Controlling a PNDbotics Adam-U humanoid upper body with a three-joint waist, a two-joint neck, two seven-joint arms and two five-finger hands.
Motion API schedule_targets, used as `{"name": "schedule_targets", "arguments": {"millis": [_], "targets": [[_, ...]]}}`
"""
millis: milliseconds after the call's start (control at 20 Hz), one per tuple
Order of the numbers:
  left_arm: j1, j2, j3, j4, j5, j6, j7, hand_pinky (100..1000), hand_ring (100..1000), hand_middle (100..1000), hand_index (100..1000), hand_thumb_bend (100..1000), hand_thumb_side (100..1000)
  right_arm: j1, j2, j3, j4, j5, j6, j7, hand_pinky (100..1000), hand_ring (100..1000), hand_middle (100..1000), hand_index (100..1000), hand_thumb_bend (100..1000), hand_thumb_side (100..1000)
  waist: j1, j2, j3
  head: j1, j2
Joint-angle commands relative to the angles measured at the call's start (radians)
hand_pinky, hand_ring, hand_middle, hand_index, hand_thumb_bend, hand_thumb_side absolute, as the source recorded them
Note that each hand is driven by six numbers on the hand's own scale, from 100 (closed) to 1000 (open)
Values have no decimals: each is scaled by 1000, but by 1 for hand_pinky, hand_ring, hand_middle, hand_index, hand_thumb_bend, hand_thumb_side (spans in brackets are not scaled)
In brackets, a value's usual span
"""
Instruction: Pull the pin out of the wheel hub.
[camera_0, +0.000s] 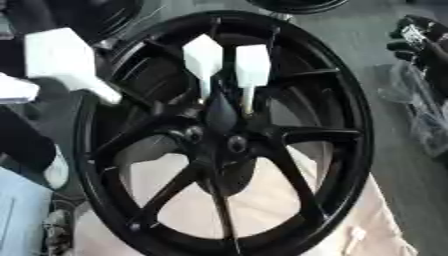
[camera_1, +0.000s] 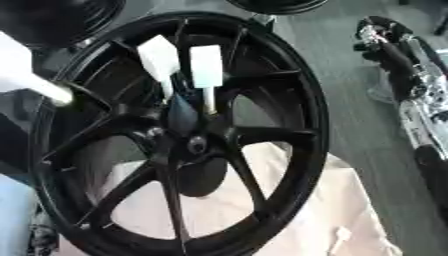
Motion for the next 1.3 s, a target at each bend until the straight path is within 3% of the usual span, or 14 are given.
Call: {"name": "schedule_targets", "arguments": {"millis": [50,200,250,300,350,450,500,550,700,950,1050,1100,1150,1300], "targets": [[103,78,126,-10,43,12,142,683,513,369,347,470,100,-2,-43,-21,-14,-11,-4,-12,886,771,728,907,147,536,-7,-27,5,-9,-9],[283,46,251,26,54,61,317,688,528,376,375,381,100,11,-50,-37,-15,-19,-10,-27,886,771,728,907,147,535,-14,-25,14,-17,-12],[326,27,282,52,56,70,368,697,546,396,406,279,100,14,-51,-41,-15,-21,-12,-31,886,771,728,907,147,535,-16,-24,16,-19,-13],[362,5,309,82,61,72,413,730,593,462,482,279,100,17,-53,-45,-16,-24,-13,-35,886,771,728,907,146,535,-18,-24,16,-20,-13],[391,-16,330,107,66,65,444,795,700,603,666,306,227,19,-53,-47,-16,-26,-15,-38,886,771,728,907,146,534,-20,-23,16,-21,-14],[433,-54,358,156,49,34,472,875,832,778,853,372,559,20,-54,-51,-17,-30,-17,-43,886,771,728,908,146,533,-25,-24,15,-21,-15],[446,-74,370,183,27,22,477,895,854,799,878,387,665,20,-55,-53,-18,-32,-19,-45,886,771,728,908,146,533,-28,-24,14,-20,-16],[454,-89,379,207,1,13,479,903,863,811,896,457,742,21,-55,-54,-18,-34,-19,-47,886,771,728,908,145,533,-31,-25,13,-18,-15],[462,-118,390,247,-91,4,481,888,853,807,904,556,895,21,-55,-55,-18,-38,-22,-50,886,771,729,908,143,534,-37,-27,13,-13,-16],[454,-141,393,251,-97,3,498,868,835,791,891,522,862,22,-53,-58,-19,-42,-23,-51,887,771,729,908,142,534,-41,-28,9,-8,-15],[449,-156,398,246,-42,-13,523,815,771,713,826,261,701,24,-51,-59,-19,-42,-24,-52,887,772,729,908,140,536,-41,-27,8,-7,-15],[446,-167,404,239,11,-36,560,786,741,671,789,139,635,24,-51,-59,-19,-42,-24,-52,887,772,729,908,139,536,-41,-27,7,-6,-13],[444,-176,407,228,73,-71,606,779,735,662,762,100,611,24,-50,-60,-19,-42,-24,-52,887,772,729,908,138,536,-41,-27,6,-5,-12],[437,-217,400,161,263,-262,770,775,733,662,760,100,643,19,-48,-61,-23,-45,-26,-52,888,772,730,909,136,536,-43,-27,0,-1,-11]]}}
